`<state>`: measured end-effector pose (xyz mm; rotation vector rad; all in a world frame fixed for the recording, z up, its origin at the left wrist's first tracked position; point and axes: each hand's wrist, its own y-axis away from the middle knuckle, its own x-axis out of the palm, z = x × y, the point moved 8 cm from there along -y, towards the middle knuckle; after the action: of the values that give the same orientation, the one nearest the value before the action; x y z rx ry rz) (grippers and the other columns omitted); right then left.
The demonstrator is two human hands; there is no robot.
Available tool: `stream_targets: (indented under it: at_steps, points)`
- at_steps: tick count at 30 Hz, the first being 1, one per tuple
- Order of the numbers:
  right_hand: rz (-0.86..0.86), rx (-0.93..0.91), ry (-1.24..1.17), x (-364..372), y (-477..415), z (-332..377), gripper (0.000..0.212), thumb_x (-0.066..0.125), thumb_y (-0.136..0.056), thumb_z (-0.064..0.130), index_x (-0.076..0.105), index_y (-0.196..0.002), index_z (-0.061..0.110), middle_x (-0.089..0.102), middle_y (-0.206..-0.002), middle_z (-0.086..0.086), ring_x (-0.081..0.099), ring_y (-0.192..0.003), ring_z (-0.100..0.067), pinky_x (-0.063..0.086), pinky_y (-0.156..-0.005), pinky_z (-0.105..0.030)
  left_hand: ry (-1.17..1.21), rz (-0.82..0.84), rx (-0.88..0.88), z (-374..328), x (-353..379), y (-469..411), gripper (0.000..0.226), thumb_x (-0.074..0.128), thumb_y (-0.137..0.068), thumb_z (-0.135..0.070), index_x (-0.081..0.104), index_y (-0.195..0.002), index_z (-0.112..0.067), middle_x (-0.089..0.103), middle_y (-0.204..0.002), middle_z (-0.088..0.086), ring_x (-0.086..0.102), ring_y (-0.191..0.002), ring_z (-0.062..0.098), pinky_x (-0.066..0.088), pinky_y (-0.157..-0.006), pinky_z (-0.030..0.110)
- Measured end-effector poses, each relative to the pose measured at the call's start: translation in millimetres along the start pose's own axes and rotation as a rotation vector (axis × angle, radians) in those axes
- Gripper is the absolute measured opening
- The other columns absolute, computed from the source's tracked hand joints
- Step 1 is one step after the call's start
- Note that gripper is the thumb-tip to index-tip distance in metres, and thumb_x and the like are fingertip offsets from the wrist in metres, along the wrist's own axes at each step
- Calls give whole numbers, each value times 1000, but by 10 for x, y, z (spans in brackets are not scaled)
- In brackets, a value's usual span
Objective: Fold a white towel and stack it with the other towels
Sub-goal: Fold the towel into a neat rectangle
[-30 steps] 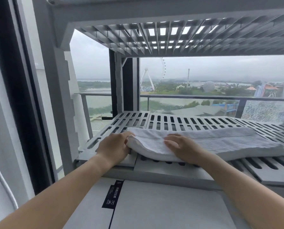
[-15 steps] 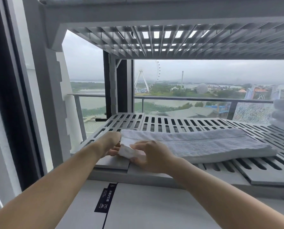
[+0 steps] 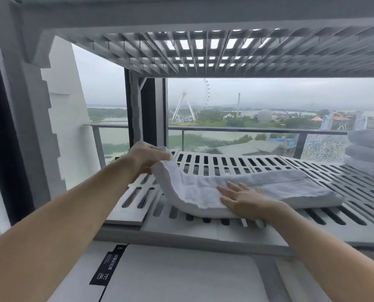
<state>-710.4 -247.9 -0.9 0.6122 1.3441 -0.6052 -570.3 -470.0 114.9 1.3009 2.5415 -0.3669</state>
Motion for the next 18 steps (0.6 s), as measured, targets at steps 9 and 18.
stream_targets:
  at_steps: [9,18]
  points:
    - [-610,-55,-289,-944,593,-704,57,65,-83,26,44,-135,20,54,-134,-1,51,-120,-17,37,-98,-25,-490,49,139,-970,1640,-30,22,78,-66,-19,62,-78,-10,60,-74,2,58,-66,12,49,-49,21]
    - [-390,-322,-196,-758,444,-693,70,66,-80,18,34,-140,34,45,-140,0,46,-122,-17,38,-96,-23,-621,99,347,-564,2110,136,8,48,-88,-20,55,-92,-22,68,-87,-3,64,-79,13,52,-68,28]
